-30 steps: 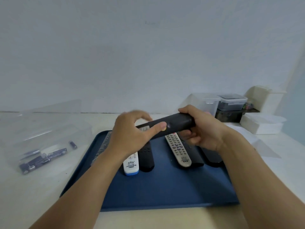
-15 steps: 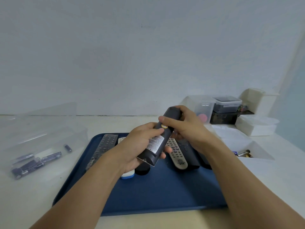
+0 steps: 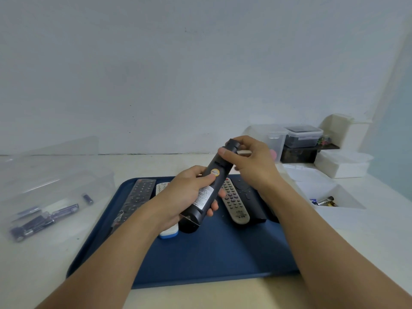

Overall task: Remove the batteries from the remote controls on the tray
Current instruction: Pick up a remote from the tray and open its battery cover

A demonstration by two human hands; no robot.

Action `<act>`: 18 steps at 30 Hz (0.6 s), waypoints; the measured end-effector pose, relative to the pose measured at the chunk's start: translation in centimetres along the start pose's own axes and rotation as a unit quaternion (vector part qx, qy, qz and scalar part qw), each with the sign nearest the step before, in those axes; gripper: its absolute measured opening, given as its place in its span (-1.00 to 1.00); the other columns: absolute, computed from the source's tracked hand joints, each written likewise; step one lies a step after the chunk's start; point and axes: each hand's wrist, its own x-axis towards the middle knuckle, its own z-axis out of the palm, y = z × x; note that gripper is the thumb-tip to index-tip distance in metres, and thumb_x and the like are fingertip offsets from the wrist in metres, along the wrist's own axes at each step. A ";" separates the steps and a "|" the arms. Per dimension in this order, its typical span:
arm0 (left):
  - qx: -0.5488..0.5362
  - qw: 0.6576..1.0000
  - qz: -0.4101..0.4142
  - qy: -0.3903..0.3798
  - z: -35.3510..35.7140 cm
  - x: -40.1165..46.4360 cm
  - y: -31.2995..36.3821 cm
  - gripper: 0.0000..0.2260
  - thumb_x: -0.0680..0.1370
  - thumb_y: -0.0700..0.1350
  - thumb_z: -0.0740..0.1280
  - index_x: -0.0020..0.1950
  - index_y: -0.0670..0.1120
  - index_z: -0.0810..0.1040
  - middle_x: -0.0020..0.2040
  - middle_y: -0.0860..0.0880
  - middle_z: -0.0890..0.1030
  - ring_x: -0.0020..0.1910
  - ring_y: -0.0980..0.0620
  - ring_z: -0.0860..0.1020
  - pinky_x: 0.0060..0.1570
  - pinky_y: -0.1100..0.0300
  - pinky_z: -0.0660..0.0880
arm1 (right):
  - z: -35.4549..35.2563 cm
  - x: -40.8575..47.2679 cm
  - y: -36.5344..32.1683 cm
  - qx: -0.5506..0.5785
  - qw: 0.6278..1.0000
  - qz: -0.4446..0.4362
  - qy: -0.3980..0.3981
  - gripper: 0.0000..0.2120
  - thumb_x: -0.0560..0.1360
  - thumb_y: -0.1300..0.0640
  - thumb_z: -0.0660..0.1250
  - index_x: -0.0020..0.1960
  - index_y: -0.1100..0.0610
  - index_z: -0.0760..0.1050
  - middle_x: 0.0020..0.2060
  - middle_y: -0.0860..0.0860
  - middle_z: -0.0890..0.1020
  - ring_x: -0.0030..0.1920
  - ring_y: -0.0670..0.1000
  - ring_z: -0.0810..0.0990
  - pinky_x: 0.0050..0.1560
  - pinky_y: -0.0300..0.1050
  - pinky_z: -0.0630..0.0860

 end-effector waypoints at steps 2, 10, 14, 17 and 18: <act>-0.015 1.000 -0.003 0.020 0.0 0.1 -0.1 -0.79 0.68 -0.12 0.27 0.24 -0.21 0.46 -0.09 -0.26 0.71 -0.41 -0.09 0.59 -0.45 0.13 0.57 | -0.9 0.5 -0.2 0.006 0.999 0.018 0.045 -0.85 0.49 0.07 0.49 -0.11 0.17 0.63 -0.25 -0.04 0.65 -0.30 -0.19 0.56 -0.19 -0.25 0.53; -0.073 0.993 0.021 0.092 -0.7 0.5 0.3 -0.71 0.67 -0.03 0.26 0.25 -0.23 0.45 -0.22 -0.24 0.68 -0.44 -0.11 0.59 -0.43 0.11 0.58 | -3.2 0.1 0.3 -0.069 0.959 0.265 -0.078 -0.87 0.49 0.27 0.47 -0.12 0.33 0.57 -0.34 0.17 0.71 -0.43 -0.01 0.61 -0.34 -0.20 0.64; -0.044 0.996 0.029 0.073 -0.4 0.2 0.2 -0.75 0.67 0.01 0.27 0.16 -0.17 0.50 -0.27 -0.22 0.64 -0.48 -0.09 0.54 -0.47 0.13 0.55 | -3.1 0.3 0.5 -0.120 0.956 0.264 -0.054 -0.77 0.40 0.25 0.57 -0.10 0.30 0.55 -0.24 0.20 0.68 -0.41 0.08 0.68 -0.33 -0.12 0.67; -0.042 0.997 0.037 0.058 0.0 0.3 0.2 -0.79 0.66 0.00 0.28 0.14 -0.13 0.52 -0.28 -0.22 0.63 -0.49 -0.09 0.53 -0.47 0.14 0.55 | -3.1 0.1 0.8 -0.240 0.939 0.235 -0.071 -0.77 0.38 0.18 0.59 -0.12 0.26 0.58 -0.24 0.19 0.69 -0.36 0.08 0.66 -0.28 -0.08 0.69; -0.041 0.997 0.041 0.057 0.0 0.4 0.1 -0.80 0.66 0.00 0.28 0.14 -0.12 0.53 -0.29 -0.22 0.62 -0.49 -0.10 0.53 -0.46 0.14 0.54 | -3.0 0.0 0.9 -0.271 0.935 0.216 -0.074 -0.78 0.39 0.16 0.59 -0.11 0.24 0.59 -0.25 0.19 0.69 -0.36 0.07 0.65 -0.26 -0.06 0.69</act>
